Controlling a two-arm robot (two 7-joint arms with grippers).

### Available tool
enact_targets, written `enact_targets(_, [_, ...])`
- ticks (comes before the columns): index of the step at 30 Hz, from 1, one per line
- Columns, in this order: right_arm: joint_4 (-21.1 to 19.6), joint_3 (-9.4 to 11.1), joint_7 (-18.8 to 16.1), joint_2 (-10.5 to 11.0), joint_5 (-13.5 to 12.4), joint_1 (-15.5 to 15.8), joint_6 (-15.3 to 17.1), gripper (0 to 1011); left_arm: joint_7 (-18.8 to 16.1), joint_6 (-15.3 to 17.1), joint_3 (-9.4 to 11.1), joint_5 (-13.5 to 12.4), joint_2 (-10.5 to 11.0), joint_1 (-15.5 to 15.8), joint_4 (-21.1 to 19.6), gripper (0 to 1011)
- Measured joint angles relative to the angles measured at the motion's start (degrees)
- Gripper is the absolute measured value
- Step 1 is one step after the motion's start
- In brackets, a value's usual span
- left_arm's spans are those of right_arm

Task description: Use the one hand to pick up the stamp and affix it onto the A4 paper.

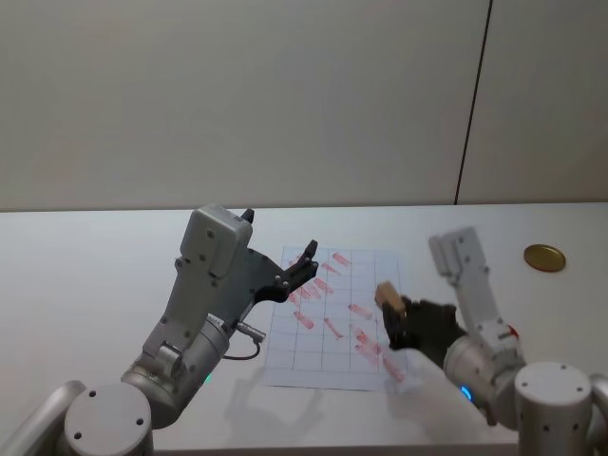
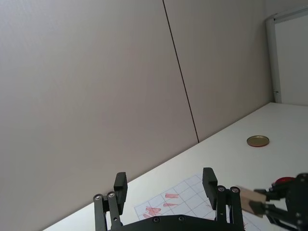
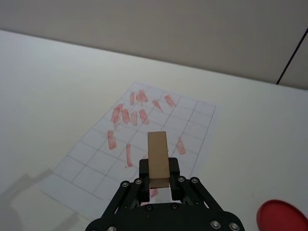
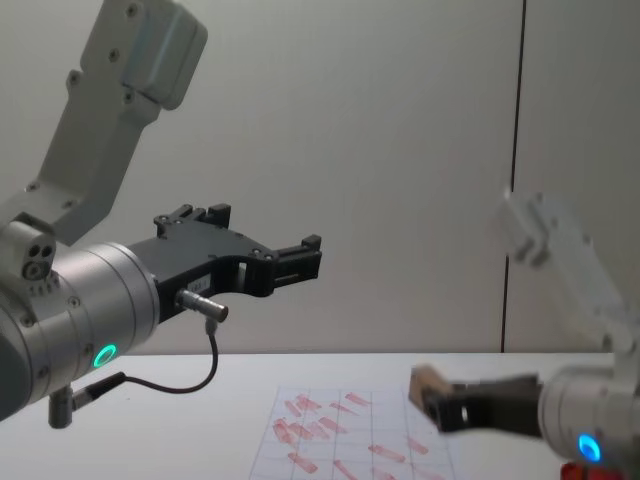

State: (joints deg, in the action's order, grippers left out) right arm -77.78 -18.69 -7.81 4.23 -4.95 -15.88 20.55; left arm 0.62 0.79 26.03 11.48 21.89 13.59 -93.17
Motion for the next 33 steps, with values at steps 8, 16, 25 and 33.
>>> enact_targets(8, [-3.9,0.6,1.9,0.1,-0.6,0.0,0.9,217,0.0,0.0,0.0,0.0,0.0,0.0,0.0,993])
enact_targets(16, [-6.6,1.9,4.3,1.2,-0.8,0.7,2.4,217,0.0,0.0,0.0,0.0,0.0,0.0,0.0,993])
enact_targets(25, [-7.4,4.0,6.5,3.2,-1.1,1.8,3.8,216,0.0,0.0,0.0,0.0,0.0,0.0,0.0,993])
enact_targets(33, [-5.9,5.6,7.5,4.6,-1.2,2.2,3.8,216,0.0,0.0,0.0,0.0,0.0,0.0,0.0,993])
